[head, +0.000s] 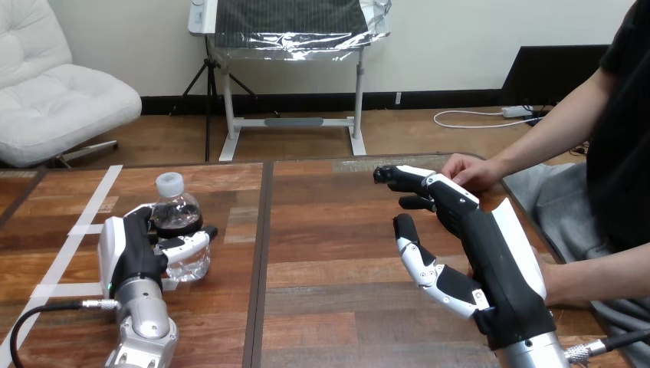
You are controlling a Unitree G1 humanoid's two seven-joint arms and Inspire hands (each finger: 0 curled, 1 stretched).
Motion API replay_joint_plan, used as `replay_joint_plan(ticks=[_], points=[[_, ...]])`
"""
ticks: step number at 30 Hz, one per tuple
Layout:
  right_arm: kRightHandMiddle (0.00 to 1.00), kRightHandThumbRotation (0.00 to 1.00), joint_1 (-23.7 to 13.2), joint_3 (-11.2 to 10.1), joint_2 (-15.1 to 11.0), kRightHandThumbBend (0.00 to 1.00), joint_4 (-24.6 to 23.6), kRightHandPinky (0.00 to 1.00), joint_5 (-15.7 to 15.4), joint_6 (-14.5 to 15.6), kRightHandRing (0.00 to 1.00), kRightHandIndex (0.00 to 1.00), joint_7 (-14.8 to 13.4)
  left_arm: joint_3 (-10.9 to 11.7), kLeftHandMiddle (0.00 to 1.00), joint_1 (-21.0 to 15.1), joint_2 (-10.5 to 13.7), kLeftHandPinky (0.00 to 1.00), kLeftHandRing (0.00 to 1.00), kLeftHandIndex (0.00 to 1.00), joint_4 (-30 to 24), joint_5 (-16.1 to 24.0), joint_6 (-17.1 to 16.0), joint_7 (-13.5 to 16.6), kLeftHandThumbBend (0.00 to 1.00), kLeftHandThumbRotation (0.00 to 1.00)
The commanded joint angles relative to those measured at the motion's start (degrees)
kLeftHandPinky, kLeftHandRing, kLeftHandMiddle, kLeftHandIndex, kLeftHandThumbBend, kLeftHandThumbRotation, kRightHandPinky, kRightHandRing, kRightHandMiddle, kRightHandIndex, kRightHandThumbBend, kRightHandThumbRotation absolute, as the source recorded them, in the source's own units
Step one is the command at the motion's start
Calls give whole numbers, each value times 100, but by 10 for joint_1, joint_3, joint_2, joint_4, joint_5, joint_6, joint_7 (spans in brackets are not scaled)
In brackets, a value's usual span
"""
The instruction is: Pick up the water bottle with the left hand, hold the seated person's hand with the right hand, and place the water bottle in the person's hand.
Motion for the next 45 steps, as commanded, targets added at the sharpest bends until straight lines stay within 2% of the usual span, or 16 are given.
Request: replay_joint_plan(ticks=[1,12,17,29,35,40,45], points=[[82,0,-26,-8,1,15,-19,74,6,-9,80,74,-5,-4,48,-42,-1,43,46,51,7,10,-21,11,65,0],[81,0,-28,-12,-1,15,-15,74,9,-14,80,74,-6,-8,49,-37,0,43,46,51,17,14,-42,28,65,0],[81,0,-30,-12,-2,15,-11,73,18,-18,80,74,-3,-7,49,-35,0,43,47,51,21,12,-49,29,65,0],[81,0,-34,-14,-3,15,-9,71,19,-19,79,74,-2,-9,49,-32,0,45,47,52,21,14,-52,32,66,0],[80,0,-33,-13,-2,15,-14,72,26,-10,79,74,1,-7,49,-31,0,44,47,52,22,11,-55,31,66,0],[80,0,-30,-13,-1,15,-21,72,20,-3,80,74,-1,-6,49,-30,1,44,47,52,27,9,-60,27,66,0],[80,0,-32,-13,0,15,-17,72,22,-8,80,74,-1,-5,49,-28,-1,45,47,52,22,8,-61,29,66,0]])
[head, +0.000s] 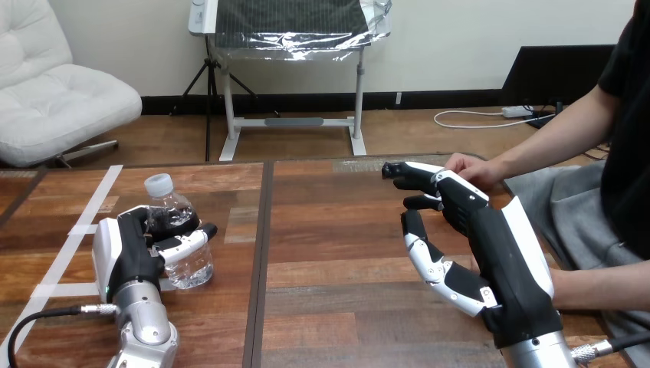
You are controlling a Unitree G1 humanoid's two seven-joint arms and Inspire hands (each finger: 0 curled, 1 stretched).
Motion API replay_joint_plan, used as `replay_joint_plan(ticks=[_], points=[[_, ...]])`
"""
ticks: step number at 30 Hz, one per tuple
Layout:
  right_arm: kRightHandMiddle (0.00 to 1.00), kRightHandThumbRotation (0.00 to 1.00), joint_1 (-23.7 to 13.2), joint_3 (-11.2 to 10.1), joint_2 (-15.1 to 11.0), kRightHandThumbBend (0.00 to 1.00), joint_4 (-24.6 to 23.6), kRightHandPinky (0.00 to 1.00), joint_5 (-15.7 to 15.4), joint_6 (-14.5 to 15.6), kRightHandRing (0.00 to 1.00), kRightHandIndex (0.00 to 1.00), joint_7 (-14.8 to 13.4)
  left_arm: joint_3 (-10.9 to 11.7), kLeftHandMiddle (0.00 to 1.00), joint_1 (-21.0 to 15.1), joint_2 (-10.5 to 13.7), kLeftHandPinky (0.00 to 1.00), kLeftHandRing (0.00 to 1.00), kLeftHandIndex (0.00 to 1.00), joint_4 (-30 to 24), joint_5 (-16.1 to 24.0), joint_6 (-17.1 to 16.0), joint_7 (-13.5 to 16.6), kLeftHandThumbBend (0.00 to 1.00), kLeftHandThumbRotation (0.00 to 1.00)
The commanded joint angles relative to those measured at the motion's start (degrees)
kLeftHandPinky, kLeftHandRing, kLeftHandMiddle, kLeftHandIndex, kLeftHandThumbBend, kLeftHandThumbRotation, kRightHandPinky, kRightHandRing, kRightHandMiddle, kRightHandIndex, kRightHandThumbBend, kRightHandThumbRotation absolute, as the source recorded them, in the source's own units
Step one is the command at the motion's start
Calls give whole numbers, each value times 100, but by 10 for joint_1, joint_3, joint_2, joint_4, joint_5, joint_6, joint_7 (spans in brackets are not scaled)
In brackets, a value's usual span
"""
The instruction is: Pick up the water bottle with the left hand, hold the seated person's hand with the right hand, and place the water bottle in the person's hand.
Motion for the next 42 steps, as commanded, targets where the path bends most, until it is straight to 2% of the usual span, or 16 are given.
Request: replay_joint_plan(ticks=[1,4,16,28,30,33,36,38,40,42], points=[[80,0,-32,-5,1,15,-17,72,5,-6,80,74,-1,-2,49,-29,-1,46,47,52,-2,7,-19,3,66,0],[80,0,-34,-5,1,15,-16,72,4,-6,80,74,-2,-2,49,-29,0,46,48,52,-2,7,-19,4,66,0],[80,0,-34,-5,3,15,-15,72,15,-7,79,73,1,4,48,-18,-1,47,48,52,-8,-2,-59,-5,66,0],[80,0,-34,-6,3,15,-17,73,14,-4,79,74,0,9,48,8,-17,48,47,52,-62,-10,-106,-4,66,0],[80,0,-35,-5,3,15,-14,73,12,-5,80,74,-1,7,48,27,-23,49,47,52,-104,-13,-132,-14,66,0],[81,0,-37,-5,4,15,-11,74,13,-7,81,75,-1,5,47,42,-28,49,46,51,-142,-14,-149,-20,65,0],[81,0,-37,-5,5,15,-11,75,14,-4,81,75,-1,5,46,54,-32,49,46,51,-174,-16,-146,-26,65,0],[81,0,-40,-5,6,16,-7,76,14,-9,82,75,-2,2,46,78,-39,49,45,51,-242,-15,-143,-40,64,0],[81,0,-41,-5,5,16,-6,76,13,-13,82,75,-3,0,46,91,-42,49,45,51,-277,-12,-142,-46,64,0],[81,0,-40,-6,5,16,-6,76,12,-13,82,75,-4,0,46,96,-45,48,45,51,-292,-10,-139,-47,64,0]])
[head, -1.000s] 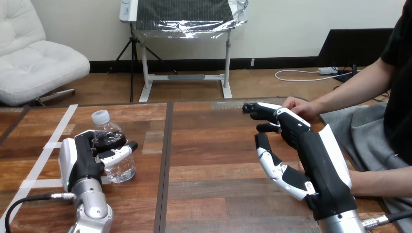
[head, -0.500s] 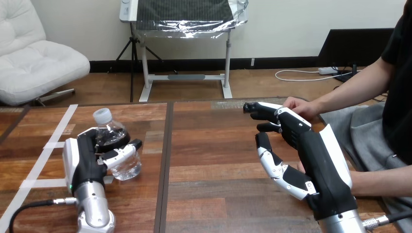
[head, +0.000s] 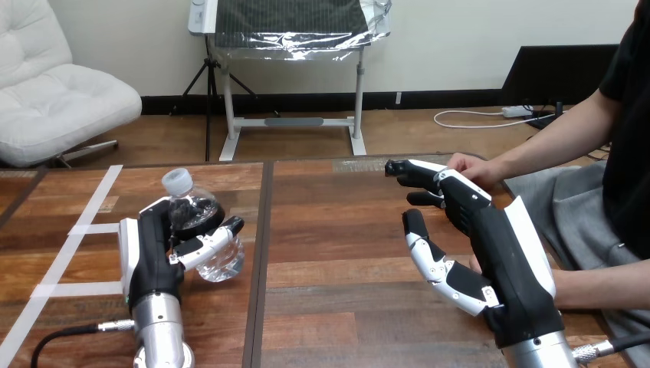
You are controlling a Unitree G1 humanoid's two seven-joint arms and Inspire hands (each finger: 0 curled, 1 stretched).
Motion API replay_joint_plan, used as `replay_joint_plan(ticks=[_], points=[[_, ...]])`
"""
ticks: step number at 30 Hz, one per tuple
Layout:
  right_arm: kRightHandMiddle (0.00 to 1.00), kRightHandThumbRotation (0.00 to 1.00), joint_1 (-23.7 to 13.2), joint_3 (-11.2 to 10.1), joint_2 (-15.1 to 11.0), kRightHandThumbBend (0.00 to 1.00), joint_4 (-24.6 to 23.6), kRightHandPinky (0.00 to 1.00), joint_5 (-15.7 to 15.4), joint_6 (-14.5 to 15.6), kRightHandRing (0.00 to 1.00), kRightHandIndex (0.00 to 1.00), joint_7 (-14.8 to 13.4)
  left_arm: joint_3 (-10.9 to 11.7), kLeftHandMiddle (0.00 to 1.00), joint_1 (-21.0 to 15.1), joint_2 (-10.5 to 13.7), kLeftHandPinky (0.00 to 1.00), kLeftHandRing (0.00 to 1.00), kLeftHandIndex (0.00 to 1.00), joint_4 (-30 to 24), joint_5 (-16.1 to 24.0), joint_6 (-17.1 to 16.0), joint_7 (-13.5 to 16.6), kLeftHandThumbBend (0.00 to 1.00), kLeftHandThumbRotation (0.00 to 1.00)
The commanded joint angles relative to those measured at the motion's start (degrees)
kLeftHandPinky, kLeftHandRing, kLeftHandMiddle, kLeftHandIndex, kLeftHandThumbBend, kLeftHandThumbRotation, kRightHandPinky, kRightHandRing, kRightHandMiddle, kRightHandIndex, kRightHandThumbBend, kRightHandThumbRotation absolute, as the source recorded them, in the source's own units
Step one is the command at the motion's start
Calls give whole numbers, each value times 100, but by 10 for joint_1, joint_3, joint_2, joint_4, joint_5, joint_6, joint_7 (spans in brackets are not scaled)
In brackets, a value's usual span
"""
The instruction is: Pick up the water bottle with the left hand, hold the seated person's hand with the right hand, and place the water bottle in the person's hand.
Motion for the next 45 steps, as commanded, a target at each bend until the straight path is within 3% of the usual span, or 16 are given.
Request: replay_joint_plan(ticks=[1,9,21,32,36,45], points=[[81,0,-41,-5,5,16,-6,76,7,-13,82,75,-4,-3,45,-5,-4,48,45,51,-162,2,-26,-16,64,0],[81,0,-41,-8,6,16,-8,76,-2,-11,82,75,-12,-6,45,18,-11,47,44,51,-225,10,-14,-28,65,0],[81,0,-43,-12,5,18,-6,76,-1,-10,82,75,-12,-9,44,44,-20,46,43,51,-295,0,-21,-63,64,0],[81,0,-46,-20,-1,21,-5,77,-6,-10,82,75,-15,-9,43,71,-36,47,43,50,-369,-11,6,-88,64,0],[81,0,-47,-38,-13,27,-15,77,-21,6,82,74,-19,-14,43,97,-45,46,43,50,-421,-22,3,-114,64,0],[82,0,-48,-62,-36,39,-36,77,-34,41,82,74,-10,-18,43,117,-52,45,42,50,-461,-32,3,-135,61,0]])
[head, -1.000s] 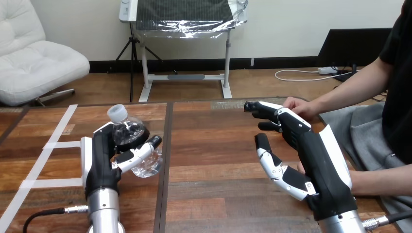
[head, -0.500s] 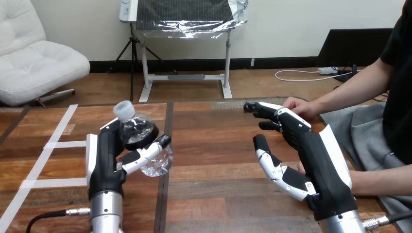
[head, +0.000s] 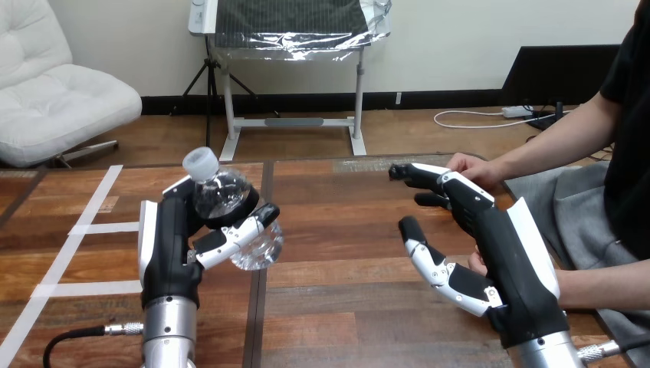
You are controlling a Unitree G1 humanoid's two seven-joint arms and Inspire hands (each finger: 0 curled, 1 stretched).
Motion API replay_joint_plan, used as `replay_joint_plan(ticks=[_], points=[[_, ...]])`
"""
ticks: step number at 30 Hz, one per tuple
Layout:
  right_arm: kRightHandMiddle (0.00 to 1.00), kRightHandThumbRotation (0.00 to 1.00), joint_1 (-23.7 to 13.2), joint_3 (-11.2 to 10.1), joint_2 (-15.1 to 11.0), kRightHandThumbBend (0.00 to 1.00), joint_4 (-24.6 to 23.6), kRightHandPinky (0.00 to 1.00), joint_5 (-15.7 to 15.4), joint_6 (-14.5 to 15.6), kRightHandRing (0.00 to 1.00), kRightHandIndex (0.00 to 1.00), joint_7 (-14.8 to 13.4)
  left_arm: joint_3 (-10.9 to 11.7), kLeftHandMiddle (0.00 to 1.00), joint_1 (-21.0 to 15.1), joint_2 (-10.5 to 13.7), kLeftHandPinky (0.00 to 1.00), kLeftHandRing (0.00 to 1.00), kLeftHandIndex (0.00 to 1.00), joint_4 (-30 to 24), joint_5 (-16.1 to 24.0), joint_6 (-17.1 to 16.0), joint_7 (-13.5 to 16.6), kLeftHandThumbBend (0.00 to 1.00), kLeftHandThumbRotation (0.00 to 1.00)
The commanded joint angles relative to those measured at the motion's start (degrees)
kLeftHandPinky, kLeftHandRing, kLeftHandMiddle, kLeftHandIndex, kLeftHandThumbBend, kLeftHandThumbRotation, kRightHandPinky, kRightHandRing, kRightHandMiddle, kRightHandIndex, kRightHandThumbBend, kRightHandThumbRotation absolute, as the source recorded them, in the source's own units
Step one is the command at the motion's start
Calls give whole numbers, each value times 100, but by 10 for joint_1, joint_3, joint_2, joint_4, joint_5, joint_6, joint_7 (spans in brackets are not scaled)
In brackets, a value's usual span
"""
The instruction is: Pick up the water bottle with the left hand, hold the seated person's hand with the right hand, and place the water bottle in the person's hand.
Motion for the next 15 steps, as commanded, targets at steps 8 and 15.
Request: replay_joint_plan(ticks=[8,15], points=[[83,0,-54,-70,-60,51,-50,71,-46,57,82,76,-7,-13,42,-11,-20,43,42,50,-181,-20,-10,-35,61,0],[84,0,-63,-91,-99,61,-60,66,-88,84,81,78,0,-15,42,6,-27,43,41,49,-213,-24,-2,-49,61,0]])
